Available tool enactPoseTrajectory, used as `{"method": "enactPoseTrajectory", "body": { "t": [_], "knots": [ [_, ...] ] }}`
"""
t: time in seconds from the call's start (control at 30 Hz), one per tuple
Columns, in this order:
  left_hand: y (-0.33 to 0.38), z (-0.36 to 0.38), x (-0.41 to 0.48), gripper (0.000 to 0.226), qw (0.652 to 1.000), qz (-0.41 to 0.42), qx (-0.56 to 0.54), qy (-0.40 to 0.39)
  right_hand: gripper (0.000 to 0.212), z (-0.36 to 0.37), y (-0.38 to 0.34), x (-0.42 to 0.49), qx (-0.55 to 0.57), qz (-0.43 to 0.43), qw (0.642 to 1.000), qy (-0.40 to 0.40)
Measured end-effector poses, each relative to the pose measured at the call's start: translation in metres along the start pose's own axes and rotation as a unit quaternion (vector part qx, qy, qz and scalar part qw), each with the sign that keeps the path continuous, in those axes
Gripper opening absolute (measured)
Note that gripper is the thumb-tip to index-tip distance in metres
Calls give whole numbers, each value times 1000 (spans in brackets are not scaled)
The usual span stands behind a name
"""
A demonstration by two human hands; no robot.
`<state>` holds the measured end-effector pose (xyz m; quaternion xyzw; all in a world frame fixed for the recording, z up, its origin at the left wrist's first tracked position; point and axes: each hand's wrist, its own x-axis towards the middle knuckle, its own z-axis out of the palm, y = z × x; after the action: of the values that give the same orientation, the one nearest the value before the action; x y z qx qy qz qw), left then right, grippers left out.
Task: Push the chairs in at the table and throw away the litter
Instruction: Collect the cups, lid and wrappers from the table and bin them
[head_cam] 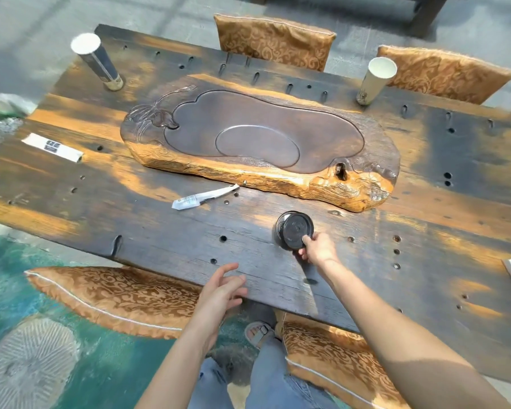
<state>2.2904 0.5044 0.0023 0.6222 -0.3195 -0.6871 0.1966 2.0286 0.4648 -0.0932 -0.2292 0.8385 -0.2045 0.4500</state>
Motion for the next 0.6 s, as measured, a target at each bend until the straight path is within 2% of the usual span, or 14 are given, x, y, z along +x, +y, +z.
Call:
{"method": "enactPoseTrajectory", "body": {
  "t": [0.2,0.27,0.33,0.43,0.5,0.6],
  "knots": [
    [19,-26,12,30,999,9,2,-54,24,34,-19,-89,90,-8,996,-24],
    [26,-37,19,29,997,7,-29,-66,23,43,-32,-117,134,-8,989,-56],
    [34,-42,25,41,993,-10,-86,-84,22,47,-43,-140,149,-21,982,-117],
    [40,-60,25,47,976,-40,-157,-148,26,65,-53,-175,84,-46,982,-164],
    [39,-73,18,51,970,-50,-172,-161,32,78,-57,-193,15,-59,987,-149],
    [40,-98,9,44,974,-46,-161,-152,38,97,-64,-210,-39,-76,990,-113]
  ]
}}
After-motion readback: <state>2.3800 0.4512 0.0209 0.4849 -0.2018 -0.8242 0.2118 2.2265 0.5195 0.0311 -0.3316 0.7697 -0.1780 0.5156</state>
